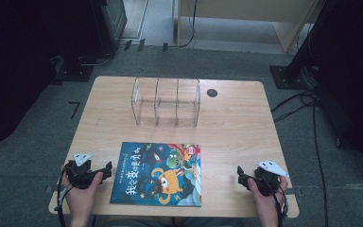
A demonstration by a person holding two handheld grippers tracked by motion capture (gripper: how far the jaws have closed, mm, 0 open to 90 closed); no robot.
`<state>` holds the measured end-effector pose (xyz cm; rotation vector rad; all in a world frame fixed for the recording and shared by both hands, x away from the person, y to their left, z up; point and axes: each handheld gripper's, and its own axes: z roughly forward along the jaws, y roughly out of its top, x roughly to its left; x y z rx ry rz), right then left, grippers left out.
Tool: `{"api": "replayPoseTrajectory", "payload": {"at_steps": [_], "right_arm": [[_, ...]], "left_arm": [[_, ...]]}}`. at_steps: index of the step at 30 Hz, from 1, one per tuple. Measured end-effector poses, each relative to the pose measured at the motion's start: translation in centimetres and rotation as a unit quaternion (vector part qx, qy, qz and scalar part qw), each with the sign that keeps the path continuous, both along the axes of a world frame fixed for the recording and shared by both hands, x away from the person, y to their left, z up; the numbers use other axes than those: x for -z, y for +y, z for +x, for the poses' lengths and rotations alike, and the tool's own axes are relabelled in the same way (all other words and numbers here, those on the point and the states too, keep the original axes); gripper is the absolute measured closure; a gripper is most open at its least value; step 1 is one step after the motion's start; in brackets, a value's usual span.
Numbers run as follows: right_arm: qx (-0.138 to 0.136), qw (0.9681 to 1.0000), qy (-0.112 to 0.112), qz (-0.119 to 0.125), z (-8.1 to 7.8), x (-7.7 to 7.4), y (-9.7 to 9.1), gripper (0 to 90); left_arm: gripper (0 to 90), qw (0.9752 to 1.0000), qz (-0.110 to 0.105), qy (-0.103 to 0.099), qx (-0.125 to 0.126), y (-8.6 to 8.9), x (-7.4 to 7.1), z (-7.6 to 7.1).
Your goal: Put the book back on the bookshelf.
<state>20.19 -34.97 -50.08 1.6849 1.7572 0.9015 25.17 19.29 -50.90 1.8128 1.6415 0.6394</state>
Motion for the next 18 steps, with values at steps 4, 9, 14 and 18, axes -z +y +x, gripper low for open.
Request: {"api": "replayPoseTrajectory", "payload": {"at_steps": [4,9,14,18], "right_arm": [[-0.012,0.9999,-0.003,0.009,0.2,-0.2,1.2,13.4],[-0.029,0.9995,-0.004,0.012,0.5,-0.3,2.8,14.3],[-0.052,0.9983,-0.009,0.025,0.7,-0.4,4.8,16.1],[-0.064,0.9971,-0.018,0.038,0.8,-0.4,5.6,16.4]], "left_arm": [[1.7,0.9999,-0.009,-0.001,0.007,-0.2,-0.1,-0.1],[1.7,0.9997,-0.01,-0.004,0.021,-0.9,-0.3,-0.4],[1.7,0.999,-0.019,-0.007,0.041,-1.7,-0.4,-0.7],[1.8,0.9981,-0.027,-0.007,0.055,-2.0,-0.5,-0.8]]}}
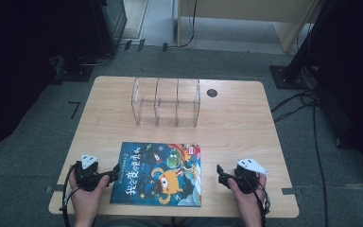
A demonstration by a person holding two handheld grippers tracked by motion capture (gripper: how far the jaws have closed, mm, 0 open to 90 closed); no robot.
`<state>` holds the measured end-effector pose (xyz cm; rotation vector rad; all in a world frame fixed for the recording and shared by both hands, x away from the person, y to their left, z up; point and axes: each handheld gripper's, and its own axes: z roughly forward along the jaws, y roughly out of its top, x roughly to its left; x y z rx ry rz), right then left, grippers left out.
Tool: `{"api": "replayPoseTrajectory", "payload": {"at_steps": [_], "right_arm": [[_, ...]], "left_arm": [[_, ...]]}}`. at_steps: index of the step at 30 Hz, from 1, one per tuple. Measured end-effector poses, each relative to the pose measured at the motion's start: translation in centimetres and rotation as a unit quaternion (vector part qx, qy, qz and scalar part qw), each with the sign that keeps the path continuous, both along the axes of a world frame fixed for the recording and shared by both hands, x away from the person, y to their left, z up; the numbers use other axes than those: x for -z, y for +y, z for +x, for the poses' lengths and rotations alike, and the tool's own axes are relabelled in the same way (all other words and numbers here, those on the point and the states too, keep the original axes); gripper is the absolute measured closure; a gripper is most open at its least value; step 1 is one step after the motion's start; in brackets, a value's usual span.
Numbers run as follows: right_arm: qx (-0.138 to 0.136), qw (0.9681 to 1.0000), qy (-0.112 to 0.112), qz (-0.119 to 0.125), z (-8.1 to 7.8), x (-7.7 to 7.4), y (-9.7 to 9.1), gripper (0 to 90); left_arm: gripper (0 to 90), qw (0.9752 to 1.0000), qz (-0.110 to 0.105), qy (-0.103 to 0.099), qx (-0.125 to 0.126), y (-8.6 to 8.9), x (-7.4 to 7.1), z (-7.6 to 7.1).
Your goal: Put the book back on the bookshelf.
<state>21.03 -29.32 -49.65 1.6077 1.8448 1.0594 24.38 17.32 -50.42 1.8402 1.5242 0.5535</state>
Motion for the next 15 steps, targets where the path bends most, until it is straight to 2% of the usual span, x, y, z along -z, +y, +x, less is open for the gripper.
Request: {"api": "replayPoseTrajectory", "payload": {"at_steps": [4,9,12,15], "right_arm": [[-0.015,0.9998,-0.005,0.012,0.2,0.1,1.3,20.4],[-0.039,0.9989,-0.002,0.028,0.4,0.3,3.1,20.2],[-0.054,0.9979,0.007,0.036,0.6,0.5,4.6,20.8],[-0.058,0.9975,0.012,0.039,0.6,0.6,5.2,23.0]], "left_arm": [[1.9,0.9999,-0.007,0.001,0.01,-0.5,0.0,-0.1],[1.8,0.9997,-0.009,0.004,0.022,-1.0,0.1,-0.2],[1.9,0.9994,-0.018,0.008,0.029,-1.3,0.2,-0.2],[1.9,0.9991,-0.021,0.011,0.035,-1.5,0.2,-0.3]]}}
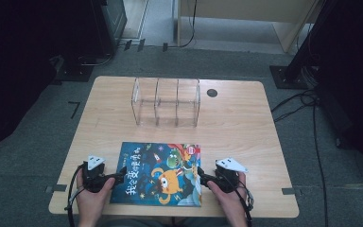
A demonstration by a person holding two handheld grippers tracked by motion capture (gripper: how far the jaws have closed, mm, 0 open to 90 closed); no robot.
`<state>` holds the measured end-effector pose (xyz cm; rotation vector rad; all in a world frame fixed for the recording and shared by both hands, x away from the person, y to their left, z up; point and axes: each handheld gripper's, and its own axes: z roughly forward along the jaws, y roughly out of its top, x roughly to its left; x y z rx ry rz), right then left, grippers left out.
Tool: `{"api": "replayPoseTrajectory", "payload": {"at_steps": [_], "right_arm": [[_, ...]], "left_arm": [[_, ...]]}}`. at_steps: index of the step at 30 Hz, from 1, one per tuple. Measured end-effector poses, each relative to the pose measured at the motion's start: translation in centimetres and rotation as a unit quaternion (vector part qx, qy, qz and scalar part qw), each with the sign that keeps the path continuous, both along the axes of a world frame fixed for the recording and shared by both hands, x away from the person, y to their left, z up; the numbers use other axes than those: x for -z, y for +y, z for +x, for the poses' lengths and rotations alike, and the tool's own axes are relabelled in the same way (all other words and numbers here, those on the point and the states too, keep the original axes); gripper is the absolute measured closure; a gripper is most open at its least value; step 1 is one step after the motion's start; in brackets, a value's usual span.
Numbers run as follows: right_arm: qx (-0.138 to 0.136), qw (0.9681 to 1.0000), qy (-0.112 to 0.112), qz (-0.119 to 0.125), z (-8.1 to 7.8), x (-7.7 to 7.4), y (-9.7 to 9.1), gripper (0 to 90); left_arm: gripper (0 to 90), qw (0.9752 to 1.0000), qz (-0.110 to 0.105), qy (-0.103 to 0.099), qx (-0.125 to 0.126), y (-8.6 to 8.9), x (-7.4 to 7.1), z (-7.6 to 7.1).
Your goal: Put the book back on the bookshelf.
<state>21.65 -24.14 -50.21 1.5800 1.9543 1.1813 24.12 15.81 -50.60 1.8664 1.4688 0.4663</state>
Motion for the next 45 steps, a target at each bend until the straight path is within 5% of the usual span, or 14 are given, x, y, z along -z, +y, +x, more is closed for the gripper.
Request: {"api": "replayPoseTrajectory", "payload": {"at_steps": [12,14,16,19,23,26,32,34,36,38,45], "right_arm": [[0.029,0.9986,0.04,0.018,0.7,1.0,2.3,49.6],[0.035,0.9972,0.049,0.045,1.0,1.4,1.9,54.5],[0.035,0.9971,0.048,0.047,1.0,1.5,1.8,58.1],[0.03,0.9981,0.045,0.029,1.0,1.8,1.9,63.4],[0.043,0.9979,0.035,0.032,0.8,1.9,2.0,66.6],[0.043,0.9964,0.046,0.057,0.8,2.0,2.0,68.2],[0.052,0.9921,0.067,0.093,0.8,2.0,1.7,73.5],[0.064,0.9838,0.088,0.142,1.0,2.2,0.9,73.9],[0.067,0.981,0.094,0.156,1.1,2.3,0.7,74.1],[0.067,0.9749,0.107,0.183,1.2,2.4,0.2,74.5],[0.059,0.9701,0.099,0.213,1.0,2.3,-0.3,73.4]], "left_arm": [[7.7,0.9995,0.014,0.018,0.022,-1.7,0.6,-0.3],[7.8,0.9993,0.024,0.015,0.023,-1.9,0.8,-0.4],[8.4,0.9992,0.027,0.011,0.026,-2.0,0.7,-0.5],[21.5,0.9994,0.018,0.003,0.03,-2.0,0.7,-0.7],[23.5,0.9992,0.014,0.004,0.038,-2.2,0.7,-0.7],[23.8,0.9989,0.014,0.004,0.046,-2.6,0.7,-0.8],[27.8,0.9988,0.008,0.004,0.047,-2.2,0.6,-0.8],[34.8,0.9991,0.004,0.003,0.043,-1.9,0.6,-0.7],[36.6,0.9992,-0.003,0.003,0.04,-1.7,0.6,-0.6],[38.7,0.9992,-0.012,0.003,0.038,-1.5,0.6,-0.6],[33.0,0.998,-0.051,0.005,0.037,-1.0,0.8,-0.5]]}}
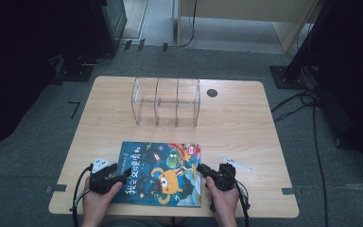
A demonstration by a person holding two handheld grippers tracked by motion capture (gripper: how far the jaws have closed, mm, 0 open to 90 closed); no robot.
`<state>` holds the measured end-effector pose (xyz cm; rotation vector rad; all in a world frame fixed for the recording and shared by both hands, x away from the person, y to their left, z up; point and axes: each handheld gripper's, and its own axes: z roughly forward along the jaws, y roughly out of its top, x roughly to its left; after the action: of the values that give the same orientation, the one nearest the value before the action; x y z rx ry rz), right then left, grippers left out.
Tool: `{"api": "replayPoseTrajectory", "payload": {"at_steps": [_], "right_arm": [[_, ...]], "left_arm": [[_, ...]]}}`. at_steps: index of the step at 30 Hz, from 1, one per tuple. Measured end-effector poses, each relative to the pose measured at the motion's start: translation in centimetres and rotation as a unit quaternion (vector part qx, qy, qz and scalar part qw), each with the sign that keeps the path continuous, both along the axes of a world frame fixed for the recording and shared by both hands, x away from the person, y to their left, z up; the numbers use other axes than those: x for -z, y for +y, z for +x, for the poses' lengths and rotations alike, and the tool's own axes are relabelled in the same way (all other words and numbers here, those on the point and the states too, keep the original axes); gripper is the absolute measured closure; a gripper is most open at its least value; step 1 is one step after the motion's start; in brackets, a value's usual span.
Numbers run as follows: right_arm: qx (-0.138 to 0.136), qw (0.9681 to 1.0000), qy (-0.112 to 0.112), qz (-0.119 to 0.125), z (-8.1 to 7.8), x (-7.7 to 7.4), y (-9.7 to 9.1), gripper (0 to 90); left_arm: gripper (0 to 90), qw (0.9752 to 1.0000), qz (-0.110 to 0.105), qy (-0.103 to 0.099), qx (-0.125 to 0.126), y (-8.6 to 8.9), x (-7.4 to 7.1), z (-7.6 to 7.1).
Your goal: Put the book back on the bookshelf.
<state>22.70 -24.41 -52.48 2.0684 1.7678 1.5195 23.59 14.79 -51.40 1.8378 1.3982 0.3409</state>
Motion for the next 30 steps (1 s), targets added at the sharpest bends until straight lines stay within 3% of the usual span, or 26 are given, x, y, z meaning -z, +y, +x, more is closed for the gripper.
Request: {"api": "replayPoseTrajectory", "payload": {"at_steps": [3,7,11,13,14,19,26,30], "right_arm": [[-0.002,1.0,0.009,0.001,0.2,0.1,0.0,71.6],[0.007,0.9992,0.027,0.03,0.7,0.2,-0.1,67.2],[-0.003,0.9989,0.034,0.031,0.9,0.0,-0.4,72.5],[-0.006,0.9989,0.02,0.041,0.7,-0.2,-0.7,73.8],[-0.009,0.999,0.001,0.044,0.4,-0.6,-0.8,74.1],[-0.019,0.9987,-0.026,0.04,-0.1,-0.8,-0.8,75.5],[-0.021,0.9987,-0.036,0.031,-0.4,-0.5,-0.7,76.2],[-0.018,0.9989,-0.037,0.021,-0.4,-0.5,-0.5,78.2]], "left_arm": [[32.3,1.0,-0.007,0.001,-0.001,0.1,0.0,0.0],[32.5,0.9999,-0.015,0.003,-0.001,0.3,0.0,0.1],[32.6,0.9995,-0.031,0.006,-0.001,0.7,0.1,0.2],[32.5,0.9994,-0.033,0.006,0.0,0.7,0.1,0.2],[30.7,0.9995,-0.033,0.006,0.0,0.7,0.1,0.2],[26.5,0.9983,-0.057,0.013,0.004,1.0,0.1,0.4],[32.1,0.9986,-0.052,0.011,0.0,1.2,0.0,0.4],[39.4,0.9962,-0.085,0.017,-0.007,2.2,0.0,0.5]]}}
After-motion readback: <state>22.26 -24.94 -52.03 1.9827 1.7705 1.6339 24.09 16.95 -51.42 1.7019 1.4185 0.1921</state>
